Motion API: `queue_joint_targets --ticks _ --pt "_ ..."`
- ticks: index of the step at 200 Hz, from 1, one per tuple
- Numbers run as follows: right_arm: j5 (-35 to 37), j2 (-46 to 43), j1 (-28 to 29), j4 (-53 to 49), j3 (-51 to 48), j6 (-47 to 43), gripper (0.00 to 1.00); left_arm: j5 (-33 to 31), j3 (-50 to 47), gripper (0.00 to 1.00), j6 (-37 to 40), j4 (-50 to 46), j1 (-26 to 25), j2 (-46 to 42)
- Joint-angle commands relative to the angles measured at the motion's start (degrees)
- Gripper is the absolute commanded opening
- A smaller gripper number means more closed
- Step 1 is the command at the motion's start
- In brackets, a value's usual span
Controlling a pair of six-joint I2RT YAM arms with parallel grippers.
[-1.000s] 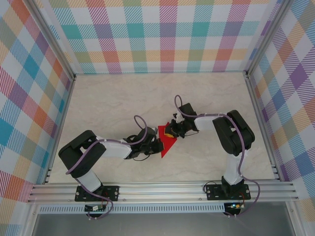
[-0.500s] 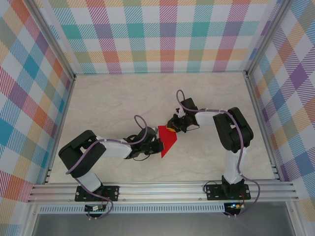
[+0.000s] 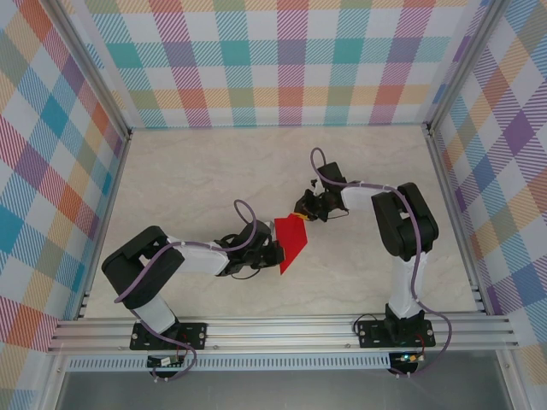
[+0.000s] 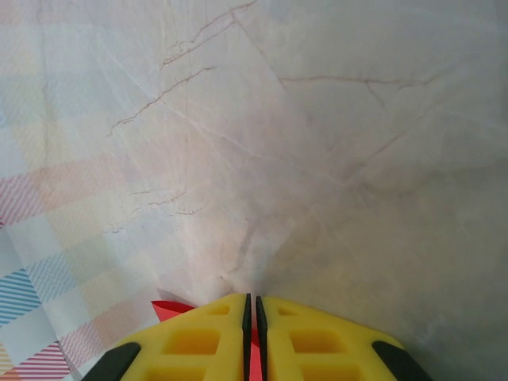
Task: Fold a paper plane with a square sheet of paper (pick it up from the middle)
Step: Fourth fold the wing at the center of the table.
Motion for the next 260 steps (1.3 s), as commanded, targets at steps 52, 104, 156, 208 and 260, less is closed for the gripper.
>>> queue_joint_targets --ticks 52,104,156,208,260 --pt "4.29 -5.9 -1.24 -4.59 1.45 -3.99 0.14 -1.75 -3.48 0.01 5.27 -22.13 -0.44 3.34" --pt "-4.66 -16.68 0.27 2.83 -10.59 -2.03 0.14 0.4 -2.96 0.01 9.22 -24.08 -0.21 0.0" --pt "-4.69 -14.37 7.98 10.1 -16.26 2.53 0.12 1.53 -2.28 0.01 11.45 -25.07 -0.07 -0.34" --pt "0.74 -8.48 8.68 7.75 -13.56 -0.6 0.1 1.69 -1.82 0.01 11.76 -25.76 -0.12 -0.25" --pt "7.61 -5.67 6.06 4.34 -8.67 -4.0 0.11 1.64 -2.83 0.01 11.64 -25.59 -0.13 -0.03"
